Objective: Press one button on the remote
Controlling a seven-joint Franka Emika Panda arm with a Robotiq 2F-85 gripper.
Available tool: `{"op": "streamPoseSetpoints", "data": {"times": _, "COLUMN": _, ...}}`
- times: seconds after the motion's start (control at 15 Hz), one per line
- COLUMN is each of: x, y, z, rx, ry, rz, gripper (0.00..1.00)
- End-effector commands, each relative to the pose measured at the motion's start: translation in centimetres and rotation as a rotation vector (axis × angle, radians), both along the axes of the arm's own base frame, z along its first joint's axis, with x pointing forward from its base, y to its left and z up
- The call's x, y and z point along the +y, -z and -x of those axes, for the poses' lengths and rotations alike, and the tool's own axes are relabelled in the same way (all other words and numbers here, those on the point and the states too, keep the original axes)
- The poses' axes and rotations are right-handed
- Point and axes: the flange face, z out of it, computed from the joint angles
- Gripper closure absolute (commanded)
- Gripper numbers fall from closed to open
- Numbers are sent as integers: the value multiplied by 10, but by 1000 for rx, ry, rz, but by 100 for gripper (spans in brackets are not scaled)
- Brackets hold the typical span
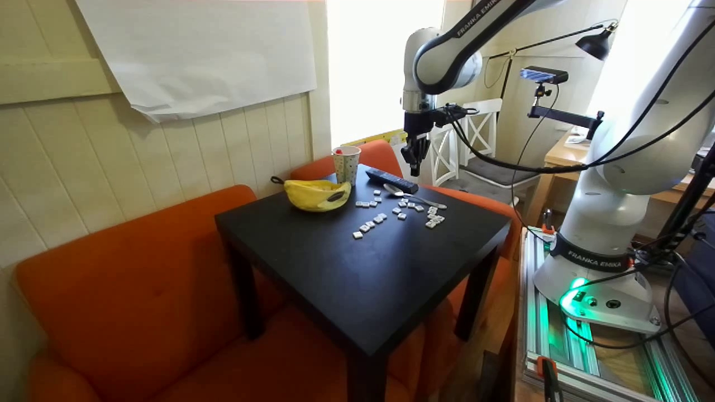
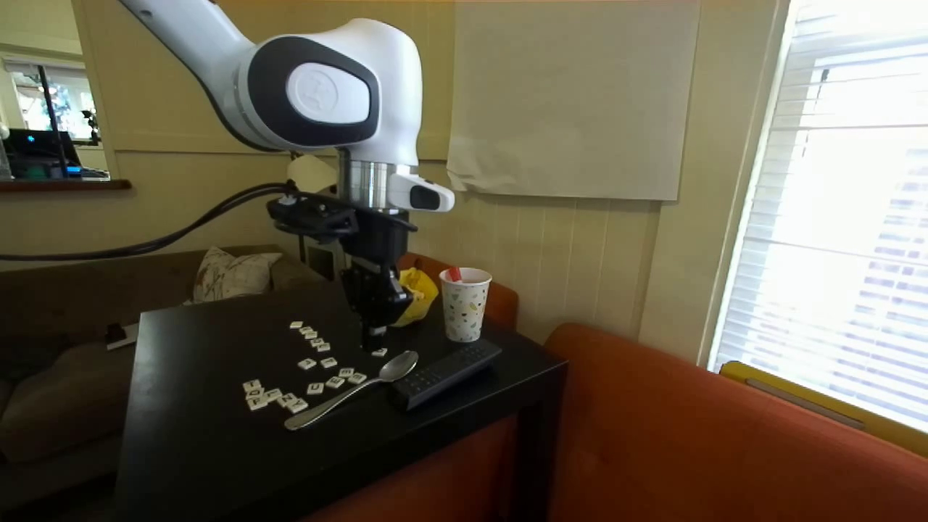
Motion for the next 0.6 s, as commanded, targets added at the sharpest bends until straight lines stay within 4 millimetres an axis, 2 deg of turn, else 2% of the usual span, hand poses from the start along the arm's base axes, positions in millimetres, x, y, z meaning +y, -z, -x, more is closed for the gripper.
{"op": "streamPoseSetpoints", "data": {"times": 0.0, "x": 9, "y": 5, "z": -13, "rx": 10, "ry": 3, "rz": 47, "gripper": 100}}
{"op": "streamPoseSetpoints", "data": {"times": 0.53, "x": -2, "y": 16, "z": -34, "rx": 40, "ry": 50, "rz": 103, "gripper": 100}}
